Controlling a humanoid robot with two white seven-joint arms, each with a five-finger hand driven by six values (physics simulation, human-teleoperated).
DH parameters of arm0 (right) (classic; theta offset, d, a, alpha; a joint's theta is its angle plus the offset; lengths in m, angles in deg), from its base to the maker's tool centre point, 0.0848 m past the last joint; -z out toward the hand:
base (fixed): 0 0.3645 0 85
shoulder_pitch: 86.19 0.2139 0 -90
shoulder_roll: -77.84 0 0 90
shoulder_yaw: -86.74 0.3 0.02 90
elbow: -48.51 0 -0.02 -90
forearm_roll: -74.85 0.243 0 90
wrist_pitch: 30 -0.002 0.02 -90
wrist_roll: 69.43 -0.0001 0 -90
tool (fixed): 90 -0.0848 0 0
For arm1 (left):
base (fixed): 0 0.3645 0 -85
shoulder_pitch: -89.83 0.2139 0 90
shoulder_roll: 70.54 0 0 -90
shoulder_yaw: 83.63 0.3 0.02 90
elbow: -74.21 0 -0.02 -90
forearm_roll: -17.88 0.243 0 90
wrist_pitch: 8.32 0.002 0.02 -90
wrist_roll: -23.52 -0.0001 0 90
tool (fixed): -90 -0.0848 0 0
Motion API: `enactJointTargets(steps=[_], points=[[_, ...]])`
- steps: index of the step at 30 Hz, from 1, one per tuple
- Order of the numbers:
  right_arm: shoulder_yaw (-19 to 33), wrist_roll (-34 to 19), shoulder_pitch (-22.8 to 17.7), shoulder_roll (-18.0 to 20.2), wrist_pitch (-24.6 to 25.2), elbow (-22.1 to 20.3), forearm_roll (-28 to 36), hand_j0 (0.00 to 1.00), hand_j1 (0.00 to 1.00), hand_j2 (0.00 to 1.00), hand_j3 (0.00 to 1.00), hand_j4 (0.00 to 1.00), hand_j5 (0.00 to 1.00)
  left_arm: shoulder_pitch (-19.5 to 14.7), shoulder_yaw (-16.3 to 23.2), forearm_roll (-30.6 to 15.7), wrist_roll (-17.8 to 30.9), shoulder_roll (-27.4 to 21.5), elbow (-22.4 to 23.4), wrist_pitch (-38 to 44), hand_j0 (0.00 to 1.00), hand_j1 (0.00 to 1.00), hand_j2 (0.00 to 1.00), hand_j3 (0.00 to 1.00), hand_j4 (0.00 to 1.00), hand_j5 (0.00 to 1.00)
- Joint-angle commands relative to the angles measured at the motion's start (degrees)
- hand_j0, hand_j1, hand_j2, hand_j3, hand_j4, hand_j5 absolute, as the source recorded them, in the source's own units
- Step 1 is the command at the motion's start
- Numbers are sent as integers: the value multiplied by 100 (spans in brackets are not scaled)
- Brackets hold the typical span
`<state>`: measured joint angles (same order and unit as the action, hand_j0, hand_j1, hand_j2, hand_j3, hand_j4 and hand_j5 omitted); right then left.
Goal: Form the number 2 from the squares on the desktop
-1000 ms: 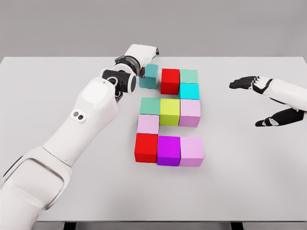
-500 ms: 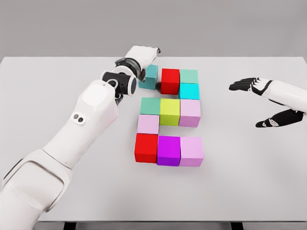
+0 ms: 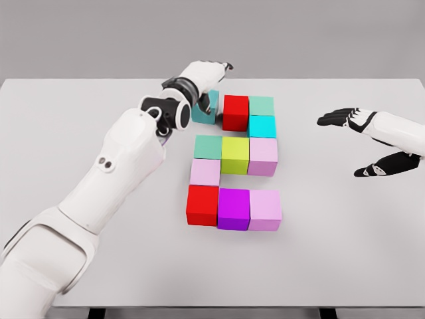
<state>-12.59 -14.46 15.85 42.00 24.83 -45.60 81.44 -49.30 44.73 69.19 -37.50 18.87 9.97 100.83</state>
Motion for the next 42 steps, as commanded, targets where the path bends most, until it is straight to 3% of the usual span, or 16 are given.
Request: enactJointTargets(steps=[1,11,13,17,22,42], points=[[-7,3,0,-2,17,-2,-18,100,100,100,100,100,100,-9,40,-156,21,-187,8,-69,100,100,100,100,100,100],[2,3,0,7,17,7,-18,100,100,100,100,100,100,-35,145,-341,30,-864,34,-886,100,100,100,100,100,100],[2,3,0,7,17,7,-18,100,100,100,100,100,100,-79,136,-349,267,-996,122,-886,100,100,100,100,100,100],[2,3,0,-2,17,7,-18,100,100,100,100,100,100,-149,154,-341,603,-1013,403,-921,100,100,100,100,100,100],[2,3,0,7,17,-2,-18,100,100,100,100,100,100,-290,250,-349,603,-1014,684,-992,100,100,100,100,100,100],[2,3,0,7,17,33,-36,100,100,100,100,100,100,-378,655,-341,603,-961,904,-1168,100,100,100,100,100,100]])
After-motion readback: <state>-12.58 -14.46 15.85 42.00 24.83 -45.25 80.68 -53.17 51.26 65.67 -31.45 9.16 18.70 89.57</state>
